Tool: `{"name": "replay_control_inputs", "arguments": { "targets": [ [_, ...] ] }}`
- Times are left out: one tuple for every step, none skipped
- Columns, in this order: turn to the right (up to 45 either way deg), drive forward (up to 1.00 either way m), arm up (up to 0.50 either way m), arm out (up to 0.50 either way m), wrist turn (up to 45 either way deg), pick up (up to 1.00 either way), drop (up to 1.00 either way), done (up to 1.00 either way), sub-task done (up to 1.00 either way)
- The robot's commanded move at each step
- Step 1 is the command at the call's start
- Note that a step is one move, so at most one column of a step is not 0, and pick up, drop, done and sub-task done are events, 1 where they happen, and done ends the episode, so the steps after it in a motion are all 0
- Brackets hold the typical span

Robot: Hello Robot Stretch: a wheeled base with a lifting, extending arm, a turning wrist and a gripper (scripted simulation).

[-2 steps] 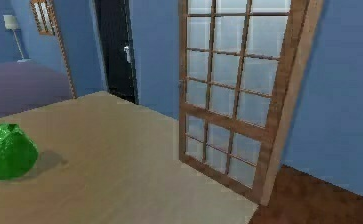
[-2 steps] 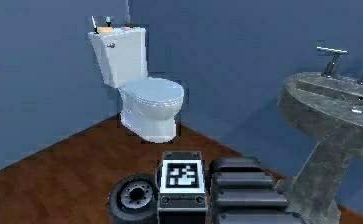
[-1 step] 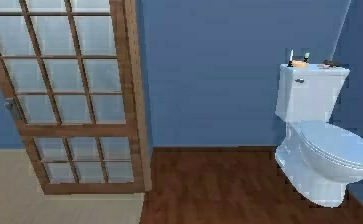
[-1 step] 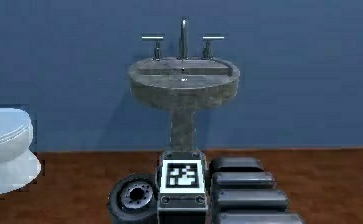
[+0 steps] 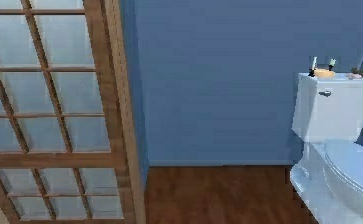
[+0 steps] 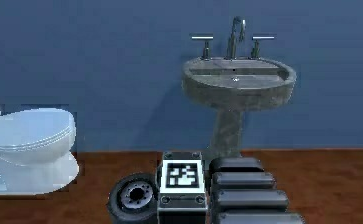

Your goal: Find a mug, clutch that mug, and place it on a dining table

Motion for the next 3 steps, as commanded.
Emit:
{"name": "replay_control_inputs", "arguments": {
  "targets": [
    [-45.0,0.00,0.00,0.00,0.0,0.00,0.00,0.00,0.00],
    [-30.0,0.00,0.00,0.00,0.0,0.00,0.00,0.00,0.00],
    [0.0,1.00,0.00,0.00,0.0,0.00,0.00,0.00,0.00]
  ]
}}
